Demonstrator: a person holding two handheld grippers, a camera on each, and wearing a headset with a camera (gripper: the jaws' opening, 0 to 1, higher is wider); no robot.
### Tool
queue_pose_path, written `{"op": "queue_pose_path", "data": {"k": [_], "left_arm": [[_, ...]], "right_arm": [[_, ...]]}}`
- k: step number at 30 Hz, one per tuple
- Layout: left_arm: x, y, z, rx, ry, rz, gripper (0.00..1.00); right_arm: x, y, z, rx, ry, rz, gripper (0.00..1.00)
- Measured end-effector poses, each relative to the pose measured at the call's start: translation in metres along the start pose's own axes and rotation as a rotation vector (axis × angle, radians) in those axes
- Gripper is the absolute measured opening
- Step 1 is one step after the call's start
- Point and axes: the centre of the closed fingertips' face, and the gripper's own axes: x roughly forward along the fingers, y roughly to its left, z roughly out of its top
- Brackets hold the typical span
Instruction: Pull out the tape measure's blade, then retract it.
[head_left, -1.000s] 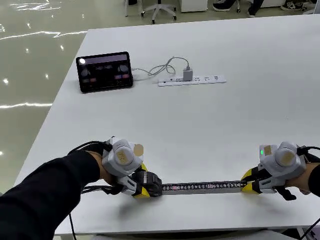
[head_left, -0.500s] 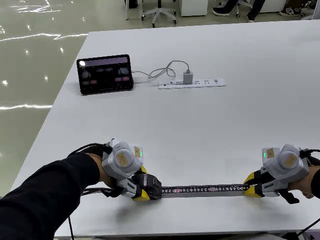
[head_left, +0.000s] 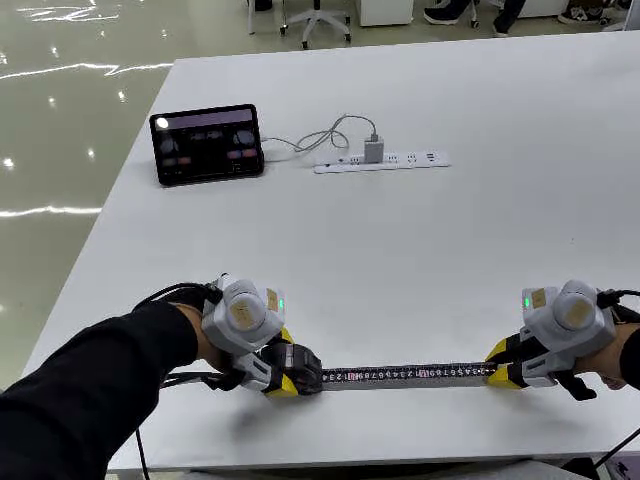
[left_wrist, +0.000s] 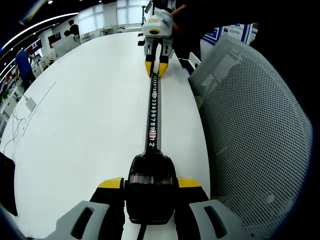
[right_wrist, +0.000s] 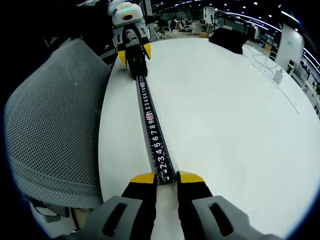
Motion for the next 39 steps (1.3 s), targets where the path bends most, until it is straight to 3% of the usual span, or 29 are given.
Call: {"op": "queue_pose_path", "data": {"k": [3, 12, 20, 23, 27, 30, 34, 36, 39], "left_arm": [[0.000, 0.001, 0.001, 0.002, -0.001, 0.006, 0.34], [0.001, 0.000, 0.001, 0.007, 0.005, 0.012, 0.35], [0.001, 0.001, 0.001, 0.005, 0.006, 0.013, 0.35], [0.001, 0.002, 0.001, 0.005, 0.006, 0.015, 0.35], [0.002, 0.002, 0.001, 0.023, -0.001, 0.031, 0.34], [0.001, 0.003, 0.001, 0.031, -0.007, 0.035, 0.34], [-0.001, 0.003, 0.001, 0.016, -0.034, 0.035, 0.35], [-0.003, 0.001, 0.003, -0.027, -0.055, 0.025, 0.35], [-0.006, 0.000, 0.000, -0.024, -0.044, 0.015, 0.35]], "right_arm": [[0.000, 0.001, 0.000, 0.019, 0.002, 0.010, 0.11], [0.000, 0.002, 0.000, -0.020, -0.001, 0.021, 0.12], [0.000, 0.005, 0.000, -0.070, 0.044, 0.034, 0.13], [0.000, 0.003, 0.000, -0.078, 0.039, 0.014, 0.24], [-0.003, 0.005, -0.002, -0.068, 0.031, 0.013, 0.22], [-0.005, 0.004, -0.003, -0.053, 0.032, -0.003, 0.37], [-0.011, 0.007, -0.007, -0.016, 0.043, 0.003, 0.37], [-0.012, 0.008, -0.009, -0.003, 0.041, 0.004, 0.44], [-0.014, 0.009, -0.011, 0.007, 0.054, 0.004, 0.48]]}}
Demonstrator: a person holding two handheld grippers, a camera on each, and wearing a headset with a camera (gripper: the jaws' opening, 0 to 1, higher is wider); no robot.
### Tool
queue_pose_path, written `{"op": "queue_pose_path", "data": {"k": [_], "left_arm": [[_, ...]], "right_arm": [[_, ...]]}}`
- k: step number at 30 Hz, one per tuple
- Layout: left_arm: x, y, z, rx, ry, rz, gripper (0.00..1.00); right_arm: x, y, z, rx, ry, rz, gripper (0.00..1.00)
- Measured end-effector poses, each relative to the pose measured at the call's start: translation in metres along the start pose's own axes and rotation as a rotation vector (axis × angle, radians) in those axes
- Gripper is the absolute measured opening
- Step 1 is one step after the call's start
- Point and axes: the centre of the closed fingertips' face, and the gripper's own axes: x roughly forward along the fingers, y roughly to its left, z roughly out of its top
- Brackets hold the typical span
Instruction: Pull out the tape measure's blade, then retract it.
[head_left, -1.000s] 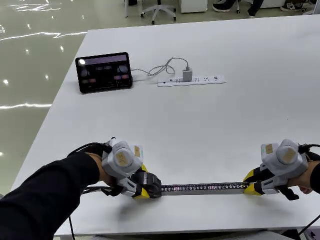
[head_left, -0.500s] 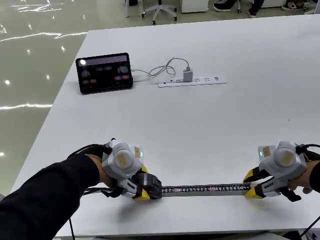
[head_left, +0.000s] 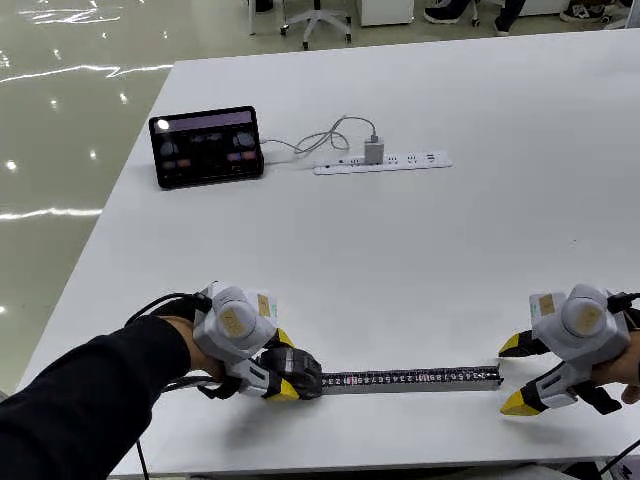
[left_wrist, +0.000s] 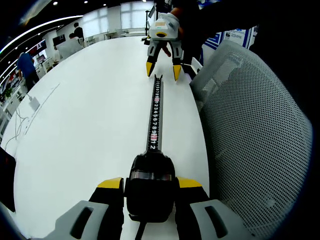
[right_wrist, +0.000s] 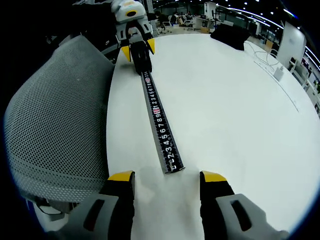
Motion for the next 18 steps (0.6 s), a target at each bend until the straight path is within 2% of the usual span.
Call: {"op": "queue_pose_path", "data": {"k": [2, 5, 6, 7, 9, 11, 14, 16, 17, 18], "left_arm": [[-0.002, 0.001, -0.004, -0.005, 0.006, 0.002, 0.36], [-0.006, 0.002, -0.006, -0.035, -0.006, 0.012, 0.37], [-0.008, 0.003, -0.008, -0.043, -0.006, 0.019, 0.37], [-0.011, 0.006, -0.009, -0.062, -0.010, 0.048, 0.38], [-0.015, 0.010, -0.013, -0.095, -0.021, 0.075, 0.49], [-0.017, 0.009, -0.017, -0.126, -0.029, 0.074, 0.57], [-0.022, 0.012, -0.025, -0.145, -0.027, 0.107, 0.62], [-0.025, 0.013, -0.028, -0.171, -0.038, 0.122, 0.62], [-0.028, 0.017, -0.031, -0.168, -0.033, 0.159, 0.62], [-0.029, 0.019, -0.032, -0.158, -0.037, 0.176, 0.64]], "right_arm": [[-0.002, -0.001, -0.001, 0.002, 0.013, -0.008, 0.51], [-0.003, -0.001, 0.000, 0.011, 0.005, -0.021, 0.61], [-0.004, -0.002, 0.001, 0.009, 0.003, -0.028, 0.63], [-0.005, -0.003, 0.001, 0.012, -0.004, -0.034, 0.65], [-0.008, -0.002, 0.004, 0.025, -0.023, -0.043, 0.68], [-0.010, -0.001, 0.005, 0.034, -0.028, -0.050, 0.71], [-0.010, -0.004, 0.005, 0.039, -0.043, -0.097, 0.74], [-0.010, -0.003, 0.004, 0.045, -0.044, -0.105, 0.79], [-0.010, -0.005, 0.004, 0.045, -0.049, -0.116, 0.82], [-0.010, -0.007, 0.004, 0.053, -0.058, -0.127, 0.84]]}}
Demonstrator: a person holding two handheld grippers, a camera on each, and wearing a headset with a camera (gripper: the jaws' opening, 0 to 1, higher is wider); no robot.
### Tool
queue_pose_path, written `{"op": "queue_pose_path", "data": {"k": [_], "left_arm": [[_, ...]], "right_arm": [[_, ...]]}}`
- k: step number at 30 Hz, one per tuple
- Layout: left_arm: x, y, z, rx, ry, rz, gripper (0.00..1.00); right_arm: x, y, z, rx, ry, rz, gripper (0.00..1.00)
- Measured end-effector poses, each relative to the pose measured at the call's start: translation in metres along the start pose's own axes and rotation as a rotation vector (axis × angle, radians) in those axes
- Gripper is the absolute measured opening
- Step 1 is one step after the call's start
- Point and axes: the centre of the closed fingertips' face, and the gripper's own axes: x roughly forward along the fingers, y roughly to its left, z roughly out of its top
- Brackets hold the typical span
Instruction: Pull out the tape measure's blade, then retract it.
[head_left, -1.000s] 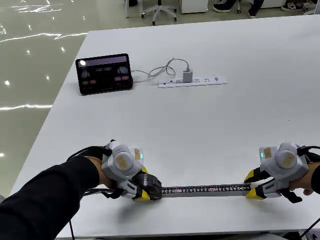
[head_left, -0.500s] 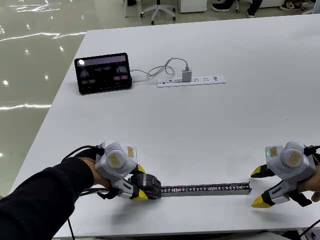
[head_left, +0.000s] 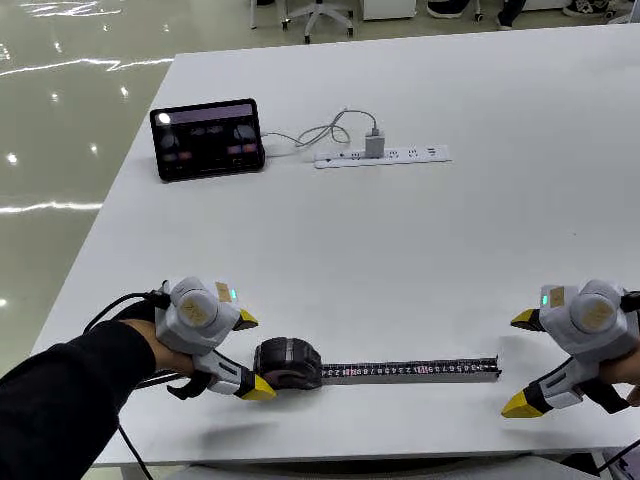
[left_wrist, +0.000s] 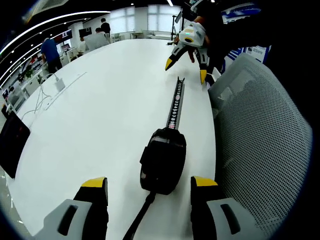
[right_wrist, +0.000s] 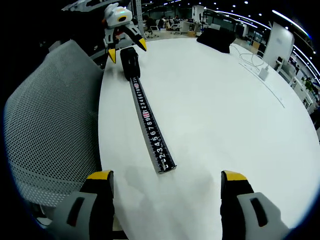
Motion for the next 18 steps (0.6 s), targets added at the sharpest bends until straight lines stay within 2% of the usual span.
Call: {"op": "queue_pose_path", "data": {"k": [3, 6, 8, 10, 11, 13, 14, 15, 16, 17, 18], "left_arm": [[-0.003, 0.005, 0.001, -0.039, -0.037, 0.042, 0.77], [-0.006, 0.000, 0.003, -0.122, -0.072, 0.024, 0.91], [-0.006, 0.001, 0.003, -0.152, -0.079, 0.037, 1.00], [-0.008, 0.005, 0.001, -0.179, -0.093, 0.077, 1.00], [-0.010, 0.009, 0.005, -0.194, -0.130, 0.106, 1.00], [-0.012, 0.011, 0.005, -0.238, -0.161, 0.122, 1.00], [-0.014, 0.016, 0.001, -0.251, -0.165, 0.168, 0.98], [-0.018, 0.024, 0.000, -0.216, -0.172, 0.226, 0.92], [-0.023, 0.027, -0.005, -0.201, -0.160, 0.268, 0.82], [-0.024, 0.025, -0.007, -0.234, -0.165, 0.267, 0.76], [-0.025, 0.025, -0.006, -0.261, -0.186, 0.272, 0.78]], "right_arm": [[-0.003, -0.001, 0.006, 0.040, -0.045, -0.024, 0.95], [-0.007, 0.001, 0.006, 0.045, -0.055, -0.032, 0.98], [-0.008, 0.002, 0.005, 0.049, -0.058, -0.036, 0.98], [-0.010, 0.003, 0.006, 0.060, -0.069, -0.041, 0.98], [-0.011, 0.004, 0.006, 0.070, -0.077, -0.045, 0.98], [-0.012, 0.004, 0.005, 0.086, -0.091, -0.052, 0.98], [-0.013, 0.006, 0.006, 0.096, -0.108, -0.059, 0.98], [-0.015, 0.007, 0.006, 0.103, -0.117, -0.065, 0.97], [-0.017, 0.008, 0.006, 0.110, -0.127, -0.075, 0.97], [-0.018, 0.008, 0.005, 0.123, -0.138, -0.084, 0.97], [-0.020, 0.007, 0.006, 0.147, -0.157, -0.097, 0.98]]}}
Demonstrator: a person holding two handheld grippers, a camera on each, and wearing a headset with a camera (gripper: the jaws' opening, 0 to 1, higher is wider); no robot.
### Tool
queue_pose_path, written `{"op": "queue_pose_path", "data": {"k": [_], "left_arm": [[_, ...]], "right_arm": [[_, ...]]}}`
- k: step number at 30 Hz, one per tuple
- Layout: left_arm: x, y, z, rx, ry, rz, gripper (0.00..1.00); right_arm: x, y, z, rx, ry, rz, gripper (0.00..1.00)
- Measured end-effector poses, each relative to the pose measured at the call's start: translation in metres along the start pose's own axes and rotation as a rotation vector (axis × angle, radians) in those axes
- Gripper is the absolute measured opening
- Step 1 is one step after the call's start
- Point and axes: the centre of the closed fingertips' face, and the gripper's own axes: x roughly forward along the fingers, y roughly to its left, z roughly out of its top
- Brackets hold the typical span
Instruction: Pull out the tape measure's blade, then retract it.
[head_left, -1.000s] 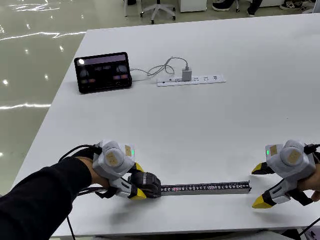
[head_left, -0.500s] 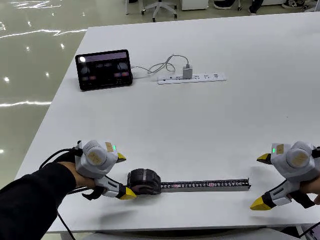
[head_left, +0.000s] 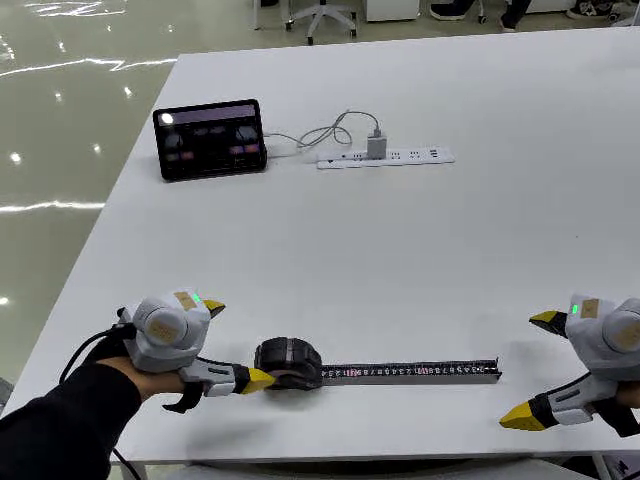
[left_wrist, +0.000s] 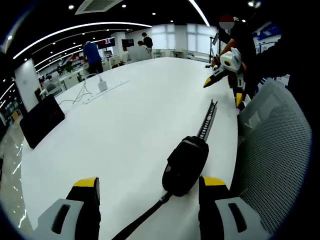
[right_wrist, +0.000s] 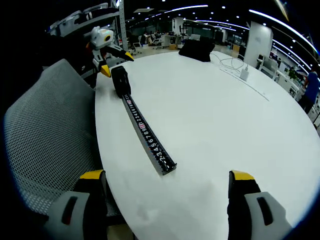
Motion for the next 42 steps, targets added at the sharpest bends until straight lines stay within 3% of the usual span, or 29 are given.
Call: {"op": "queue_pose_path", "data": {"k": [1, 2, 3, 10, 12, 15, 16, 18, 19, 26, 30, 32, 33, 36, 42], "left_arm": [[-0.002, 0.001, 0.000, -0.022, -0.015, 0.009, 0.82], [-0.005, -0.002, -0.004, -0.018, 0.002, -0.015, 0.85], [-0.007, -0.004, -0.005, -0.071, -0.009, -0.020, 0.86], [-0.018, -0.002, -0.009, -0.134, -0.057, 0.037, 1.00], [-0.020, -0.003, -0.012, -0.160, -0.057, 0.040, 1.00], [-0.024, -0.006, -0.014, -0.195, -0.068, 0.036, 1.00], [-0.026, -0.006, -0.015, -0.200, -0.071, 0.051, 1.00], [-0.031, -0.005, -0.018, -0.222, -0.082, 0.068, 1.00], [-0.032, -0.002, -0.020, -0.235, -0.082, 0.084, 1.00], [-0.049, 0.006, -0.026, -0.212, -0.063, 0.170, 1.00], [-0.055, 0.006, -0.026, -0.251, -0.080, 0.167, 1.00], [-0.055, 0.002, -0.029, -0.230, -0.084, 0.162, 1.00], [-0.053, -0.001, -0.033, -0.240, -0.080, 0.141, 1.00], [-0.054, -0.003, -0.041, -0.246, -0.064, 0.140, 1.00], [-0.056, -0.008, -0.042, -0.247, -0.057, 0.130, 1.00]], "right_arm": [[-0.002, 0.001, -0.001, 0.015, -0.011, -0.009, 0.98], [-0.004, 0.001, -0.001, 0.021, -0.017, -0.018, 0.98], [-0.006, -0.001, -0.001, 0.034, -0.035, -0.038, 0.99], [-0.018, -0.005, -0.007, 0.106, -0.087, -0.095, 1.00], [-0.021, 0.000, -0.010, 0.139, -0.095, -0.083, 1.00], [-0.030, -0.002, -0.011, 0.148, -0.131, -0.129, 1.00], [-0.034, -0.002, -0.011, 0.175, -0.148, -0.134, 1.00], [-0.041, -0.007, -0.015, 0.158, -0.152, -0.183, 1.00], [-0.043, -0.006, -0.016, 0.161, -0.155, -0.183, 1.00], [-0.059, -0.006, -0.023, 0.152, -0.166, -0.215, 1.00], [-0.061, -0.003, -0.027, 0.142, -0.154, -0.209, 1.00], [-0.062, 0.000, -0.027, 0.137, -0.151, -0.194, 1.00], [-0.062, 0.001, -0.027, 0.130, -0.152, -0.190, 1.00], [-0.061, 0.001, -0.025, 0.145, -0.162, -0.185, 1.00], [-0.063, 0.003, -0.024, 0.142, -0.140, -0.168, 0.99]]}}
